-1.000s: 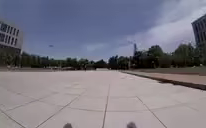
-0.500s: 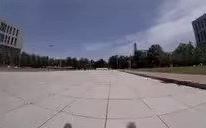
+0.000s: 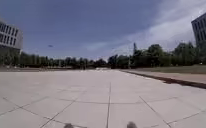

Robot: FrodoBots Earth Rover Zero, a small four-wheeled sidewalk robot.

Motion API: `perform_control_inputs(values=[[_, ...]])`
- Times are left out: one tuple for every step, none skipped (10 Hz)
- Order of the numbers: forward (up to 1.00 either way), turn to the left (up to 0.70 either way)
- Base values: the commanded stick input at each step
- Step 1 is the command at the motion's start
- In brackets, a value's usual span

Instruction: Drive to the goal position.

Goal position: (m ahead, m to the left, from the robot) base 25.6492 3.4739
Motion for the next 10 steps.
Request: perform_control_inputs(values=[[0.45,0.03],[0.45,-0.17],[0.45,-0.24],[0.45,-0.16],[0.45,-0.06],[0.45,0.02],[0.45,0.01],[0.45,-0.04],[0.45,-0.19],[0.45,-0.11]])
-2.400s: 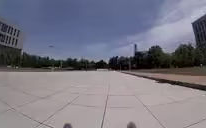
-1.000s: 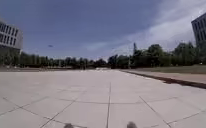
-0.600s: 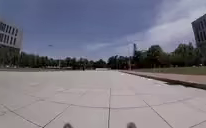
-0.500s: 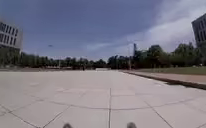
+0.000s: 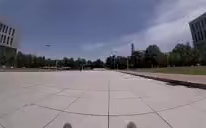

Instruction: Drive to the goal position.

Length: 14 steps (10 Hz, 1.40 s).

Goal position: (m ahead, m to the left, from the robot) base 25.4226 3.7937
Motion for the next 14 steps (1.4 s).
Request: perform_control_inputs(values=[[0.45,0.03],[0.45,0.03],[0.45,0.03],[0.45,0.03],[0.45,0.03],[0.45,0.03],[0.45,0.03],[0.45,0.03],[0.45,0.03],[0.45,0.03],[0.45,0.03],[0.45,0.03],[0.45,0.03],[0.45,0.03]])
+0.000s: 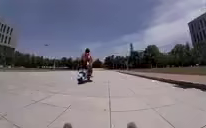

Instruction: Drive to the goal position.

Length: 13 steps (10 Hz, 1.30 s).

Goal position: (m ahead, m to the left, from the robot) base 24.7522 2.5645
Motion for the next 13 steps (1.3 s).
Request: perform_control_inputs(values=[[0.45,0.03],[0.45,0.03],[0.45,0.03],[0.45,0.03],[0.45,0.03],[0.45,0.03],[0.45,0.03],[0.45,0.03],[0.45,0.03],[0.45,0.03],[0.45,0.03],[0.45,0.03],[0.45,0.03]])
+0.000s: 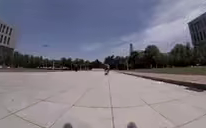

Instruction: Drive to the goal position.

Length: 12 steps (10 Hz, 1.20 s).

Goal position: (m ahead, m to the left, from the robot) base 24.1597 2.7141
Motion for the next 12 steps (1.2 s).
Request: perform_control_inputs(values=[[0.45,0.03],[0.45,0.03],[0.45,0.03],[0.45,0.03],[0.45,0.03],[0.45,0.03],[0.45,0.03],[0.45,0.03],[0.45,0.03],[0.45,0.03],[0.45,0.03],[0.45,0.03]])
